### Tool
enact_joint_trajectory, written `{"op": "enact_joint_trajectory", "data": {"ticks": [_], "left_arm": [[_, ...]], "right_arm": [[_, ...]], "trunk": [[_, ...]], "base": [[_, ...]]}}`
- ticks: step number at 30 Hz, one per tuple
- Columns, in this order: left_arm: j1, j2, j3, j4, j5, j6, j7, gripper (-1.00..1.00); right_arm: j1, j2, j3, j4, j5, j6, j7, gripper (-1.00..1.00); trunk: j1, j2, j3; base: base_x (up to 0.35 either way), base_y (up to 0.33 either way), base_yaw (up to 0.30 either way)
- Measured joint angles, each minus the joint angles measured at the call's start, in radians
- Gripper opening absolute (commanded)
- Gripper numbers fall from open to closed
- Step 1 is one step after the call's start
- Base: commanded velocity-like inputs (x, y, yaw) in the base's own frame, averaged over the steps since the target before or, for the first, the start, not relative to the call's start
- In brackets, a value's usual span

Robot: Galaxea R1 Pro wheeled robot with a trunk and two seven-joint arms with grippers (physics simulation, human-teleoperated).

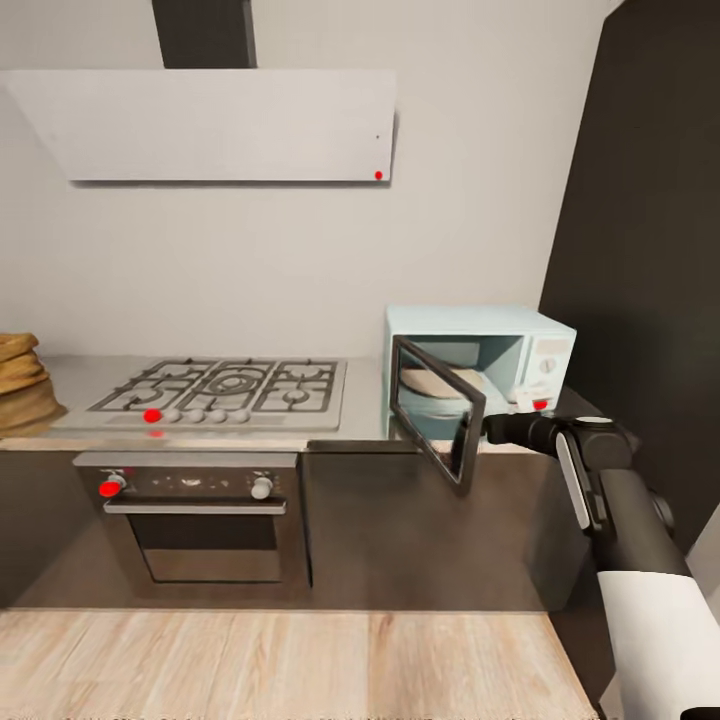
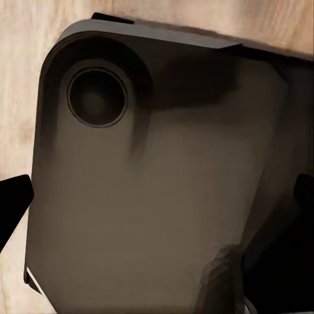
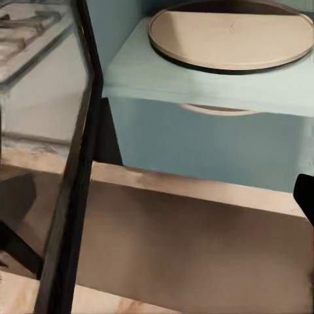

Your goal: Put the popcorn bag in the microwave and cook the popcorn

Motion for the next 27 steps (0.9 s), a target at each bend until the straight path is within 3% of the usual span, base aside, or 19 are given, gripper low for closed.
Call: {"op": "enact_joint_trajectory", "data": {"ticks": [15,18,27], "left_arm": [[0.000,0.000,0.000,0.000,0.000,0.000,0.000,1.00],[0.000,0.000,0.000,0.000,0.000,0.000,0.000,1.00],[0.000,0.000,0.000,0.000,-0.001,0.000,0.000,1.00]], "right_arm": [[0.000,-0.004,-0.002,0.000,0.006,0.001,-0.001,1.00],[-0.001,-0.004,-0.002,0.000,0.028,-0.006,-0.016,1.00],[0.000,-0.005,-0.001,0.000,-0.002,0.002,-0.045,1.00]], "trunk": [[0.000,0.000,0.000],[0.000,0.000,0.000],[0.000,0.000,0.000]], "base": [[-0.113,0.281,0.000],[-0.039,0.065,0.000],[-0.003,0.004,0.000]]}}
